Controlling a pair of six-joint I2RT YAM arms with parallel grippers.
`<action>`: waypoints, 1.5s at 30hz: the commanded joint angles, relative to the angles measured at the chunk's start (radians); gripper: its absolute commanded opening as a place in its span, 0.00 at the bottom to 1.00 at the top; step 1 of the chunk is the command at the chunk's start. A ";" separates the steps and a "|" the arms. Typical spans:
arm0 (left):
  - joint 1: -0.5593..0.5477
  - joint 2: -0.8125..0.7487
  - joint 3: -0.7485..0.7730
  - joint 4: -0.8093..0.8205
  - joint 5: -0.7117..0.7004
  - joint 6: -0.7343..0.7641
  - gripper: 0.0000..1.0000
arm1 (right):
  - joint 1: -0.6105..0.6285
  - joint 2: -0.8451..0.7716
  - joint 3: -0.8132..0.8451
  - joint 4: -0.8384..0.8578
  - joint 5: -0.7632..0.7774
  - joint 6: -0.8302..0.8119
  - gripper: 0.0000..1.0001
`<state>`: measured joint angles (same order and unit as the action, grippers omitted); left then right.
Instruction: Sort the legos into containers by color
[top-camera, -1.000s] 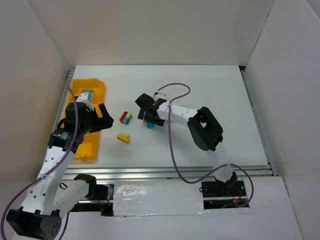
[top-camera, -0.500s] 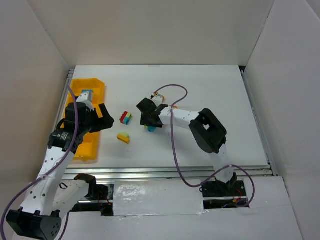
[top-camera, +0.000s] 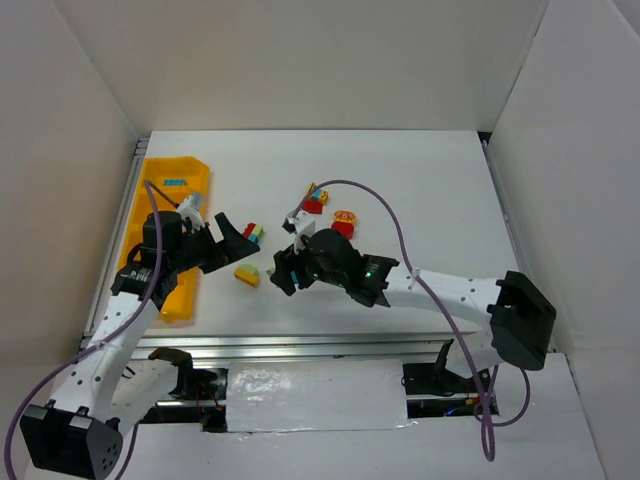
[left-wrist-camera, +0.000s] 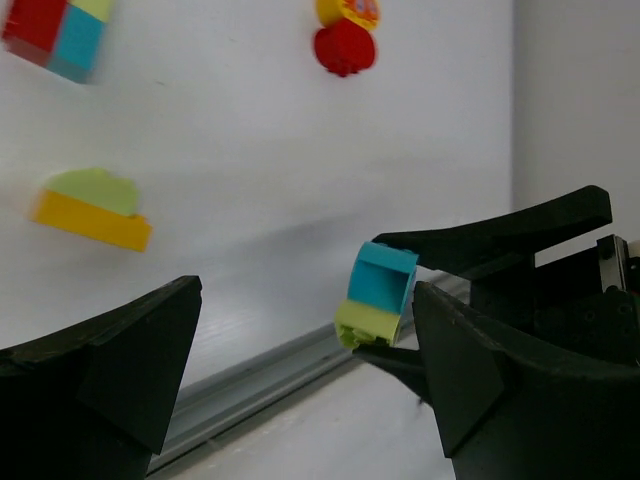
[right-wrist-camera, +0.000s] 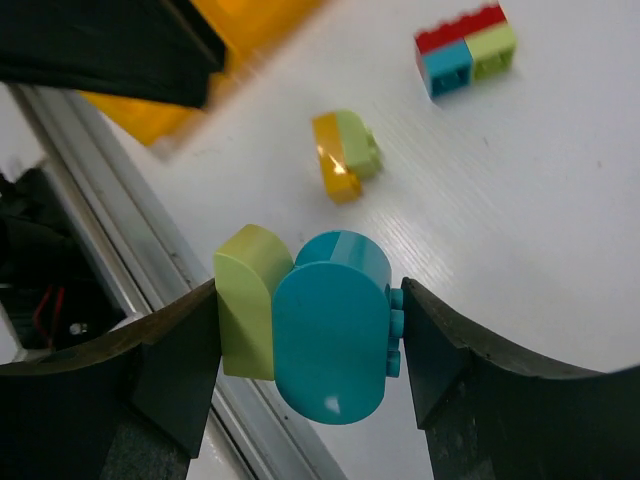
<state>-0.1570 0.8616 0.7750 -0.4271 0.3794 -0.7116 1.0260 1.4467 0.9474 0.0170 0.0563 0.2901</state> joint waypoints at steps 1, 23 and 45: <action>-0.024 -0.010 -0.017 0.189 0.213 -0.136 0.99 | 0.031 -0.054 -0.022 0.149 -0.059 -0.131 0.00; -0.240 0.040 -0.036 0.198 0.191 -0.149 0.67 | 0.083 -0.095 0.019 0.207 0.114 -0.151 0.00; -0.280 0.100 0.014 0.114 0.091 -0.058 0.85 | 0.086 -0.201 -0.070 0.256 0.109 -0.184 0.00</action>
<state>-0.4339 0.9596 0.7883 -0.2607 0.5102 -0.8112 1.1103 1.3399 0.8894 0.1192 0.1291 0.1062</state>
